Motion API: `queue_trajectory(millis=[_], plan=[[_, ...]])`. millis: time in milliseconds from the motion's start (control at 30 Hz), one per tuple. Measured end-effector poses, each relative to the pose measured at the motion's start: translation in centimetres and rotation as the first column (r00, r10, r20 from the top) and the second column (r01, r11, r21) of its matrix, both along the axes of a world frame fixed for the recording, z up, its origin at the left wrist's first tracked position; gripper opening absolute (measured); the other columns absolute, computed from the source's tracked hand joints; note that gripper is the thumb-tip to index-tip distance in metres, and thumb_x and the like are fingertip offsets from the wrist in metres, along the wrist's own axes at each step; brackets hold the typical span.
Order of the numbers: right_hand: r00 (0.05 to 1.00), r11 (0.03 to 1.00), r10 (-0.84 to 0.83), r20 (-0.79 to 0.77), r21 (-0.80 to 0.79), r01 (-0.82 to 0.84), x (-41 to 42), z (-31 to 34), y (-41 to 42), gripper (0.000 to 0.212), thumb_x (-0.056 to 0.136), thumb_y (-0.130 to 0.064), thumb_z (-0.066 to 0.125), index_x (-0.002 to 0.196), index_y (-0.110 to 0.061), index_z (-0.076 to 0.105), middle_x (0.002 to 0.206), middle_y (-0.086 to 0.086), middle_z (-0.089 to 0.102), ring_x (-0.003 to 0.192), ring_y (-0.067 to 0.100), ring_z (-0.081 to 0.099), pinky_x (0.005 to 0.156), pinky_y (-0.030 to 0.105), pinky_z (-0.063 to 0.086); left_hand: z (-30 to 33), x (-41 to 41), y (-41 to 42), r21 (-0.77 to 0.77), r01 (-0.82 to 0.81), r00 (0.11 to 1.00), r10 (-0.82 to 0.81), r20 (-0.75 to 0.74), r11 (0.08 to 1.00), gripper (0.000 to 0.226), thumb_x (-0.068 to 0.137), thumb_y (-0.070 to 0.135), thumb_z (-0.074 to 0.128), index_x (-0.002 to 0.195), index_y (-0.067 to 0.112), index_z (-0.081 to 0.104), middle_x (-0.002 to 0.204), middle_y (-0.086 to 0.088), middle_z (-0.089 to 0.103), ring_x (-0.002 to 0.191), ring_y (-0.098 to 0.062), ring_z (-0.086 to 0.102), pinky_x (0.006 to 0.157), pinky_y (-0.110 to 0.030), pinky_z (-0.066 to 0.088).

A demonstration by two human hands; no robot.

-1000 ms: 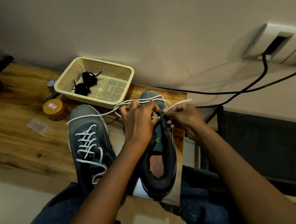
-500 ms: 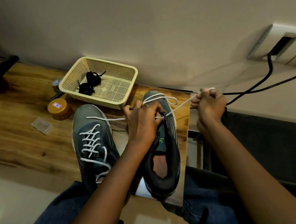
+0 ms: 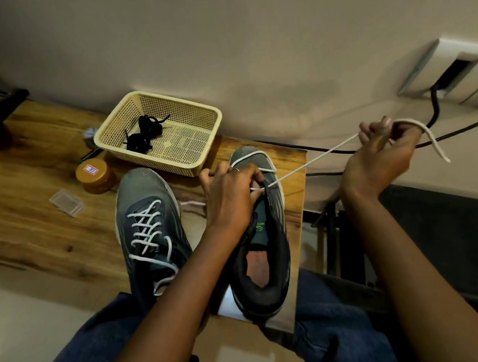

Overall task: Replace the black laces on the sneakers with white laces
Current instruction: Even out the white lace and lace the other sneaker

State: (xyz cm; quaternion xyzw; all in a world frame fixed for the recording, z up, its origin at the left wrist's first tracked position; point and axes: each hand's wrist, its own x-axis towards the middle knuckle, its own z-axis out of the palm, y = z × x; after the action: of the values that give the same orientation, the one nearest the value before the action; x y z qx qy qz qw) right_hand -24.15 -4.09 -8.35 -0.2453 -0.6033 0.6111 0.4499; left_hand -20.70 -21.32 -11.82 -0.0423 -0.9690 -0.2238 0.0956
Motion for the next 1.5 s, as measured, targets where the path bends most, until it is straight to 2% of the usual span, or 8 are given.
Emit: queue_trajectory(millis=[233, 400, 500, 733, 967, 1133, 1233, 1500], plan=[[0.971, 0.933, -0.003, 0.24, 0.35, -0.084, -0.3, -1.1, 1.1, 0.023, 0.097, -0.026, 0.046, 0.1, -0.008, 0.06, 0.098, 0.01, 0.064, 0.093, 0.023, 0.062, 0.084, 0.029, 0.047, 0.6, 0.0, -0.2, -0.065, 0.004, 1.0, -0.004, -0.003, 0.998, 0.018, 0.081, 0.043, 0.069, 0.094, 0.031, 0.066, 0.094, 0.01, 0.068, 0.107, -0.013, 0.042, 0.088, -0.034, 0.015], [0.602, 0.753, 0.227, 0.765, 0.253, -0.607, 0.2, -2.4, 0.5, 0.029, 0.094, -0.007, 0.052, 0.122, -0.006, 0.058, 0.105, 0.015, 0.066, 0.096, 0.031, 0.064, 0.088, 0.045, 0.052, 1.7, -0.2, -0.7, -0.218, 0.045, 0.999, -0.045, 0.003, 0.975, 0.024, 0.086, 0.05, 0.059, 0.095, 0.029, 0.068, 0.104, 0.01, 0.067, 0.113, -0.014, 0.04, 0.089, -0.035, 0.012], [0.575, 0.665, 0.255, 0.777, 0.291, -0.688, 0.6, -1.6, -0.9, 0.025, 0.091, -0.005, 0.054, 0.112, -0.01, 0.066, 0.102, 0.01, 0.068, 0.091, 0.023, 0.064, 0.085, 0.042, 0.052, 2.3, -0.5, -1.4, -0.259, 0.04, 0.999, -0.043, -0.006, 0.965, 0.032, 0.088, 0.054, 0.054, 0.099, 0.028, 0.068, 0.109, 0.005, 0.066, 0.117, -0.017, 0.04, 0.093, -0.037, 0.012], [0.22, 0.146, 0.55, 0.806, 0.167, -0.975, 1.9, -0.6, -5.2, 0.016, 0.086, -0.02, 0.067, 0.101, -0.017, 0.065, 0.109, 0.005, 0.055, 0.1, 0.016, 0.05, 0.085, 0.02, 0.042, 3.9, -1.3, -2.6, -0.018, -0.066, 0.998, 0.067, 0.009, 0.998, 0.037, 0.091, 0.057, 0.045, 0.084, 0.028, 0.066, 0.105, 0.007, 0.062, 0.108, -0.018, 0.039, 0.089, -0.037, 0.016], [0.567, 0.729, 0.382, 0.73, 0.138, -0.67, 0.5, -1.5, -3.7, 0.019, 0.084, -0.032, 0.063, 0.068, -0.025, 0.058, 0.079, -0.003, 0.062, 0.09, 0.026, 0.058, 0.086, 0.05, 0.046, 5.7, -1.5, -4.7, 0.37, -0.288, 0.956, 0.291, 0.049, 0.883, 0.027, 0.096, 0.045, 0.047, 0.082, 0.024, 0.057, 0.077, 0.016, 0.037, 0.104, -0.011, 0.032, 0.102, -0.04, 0.025], [0.498, 0.401, 0.51, 0.701, 0.318, -0.859, 1.6, -0.8, -5.5, 0.05, 0.084, -0.024, 0.068, 0.13, -0.025, 0.051, 0.131, -0.001, 0.053, 0.118, 0.017, 0.041, 0.1, 0.036, 0.036, 5.1, -1.3, -4.1, 0.354, -0.163, 0.987, 0.155, 0.05, 0.921, 0.03, 0.095, 0.048, 0.046, 0.079, 0.026, 0.057, 0.083, 0.007, 0.059, 0.101, -0.017, 0.048, 0.088, -0.032, 0.018], [0.53, 0.272, 0.498, 0.687, 0.456, -0.847, 2.0, -0.5, -7.3, 0.041, 0.087, -0.023, 0.066, 0.126, -0.026, 0.057, 0.119, -0.002, 0.062, 0.111, 0.02, 0.041, 0.095, 0.047, 0.037, 4.9, -1.1, -3.7, 0.36, -0.068, 0.997, 0.056, 0.045, 0.931, 0.029, 0.094, 0.048, 0.049, 0.082, 0.025, 0.061, 0.075, 0.009, 0.063, 0.092, -0.016, 0.057, 0.093, -0.038, 0.023], [0.76, 0.76, 0.201, 0.618, 0.391, -0.519, -0.2, 0.2, -1.2, 0.018, 0.092, -0.018, 0.058, 0.086, -0.009, 0.072, 0.079, 0.008, 0.071, 0.07, 0.018, 0.06, 0.07, 0.03, 0.045, 4.5, -1.1, -5.7, 0.353, -0.109, 0.992, 0.082, 0.091, 0.929, 0.026, 0.092, 0.045, 0.054, 0.083, 0.027, 0.069, 0.061, 0.018, 0.052, 0.082, -0.012, 0.053, 0.081, -0.032, 0.019]])
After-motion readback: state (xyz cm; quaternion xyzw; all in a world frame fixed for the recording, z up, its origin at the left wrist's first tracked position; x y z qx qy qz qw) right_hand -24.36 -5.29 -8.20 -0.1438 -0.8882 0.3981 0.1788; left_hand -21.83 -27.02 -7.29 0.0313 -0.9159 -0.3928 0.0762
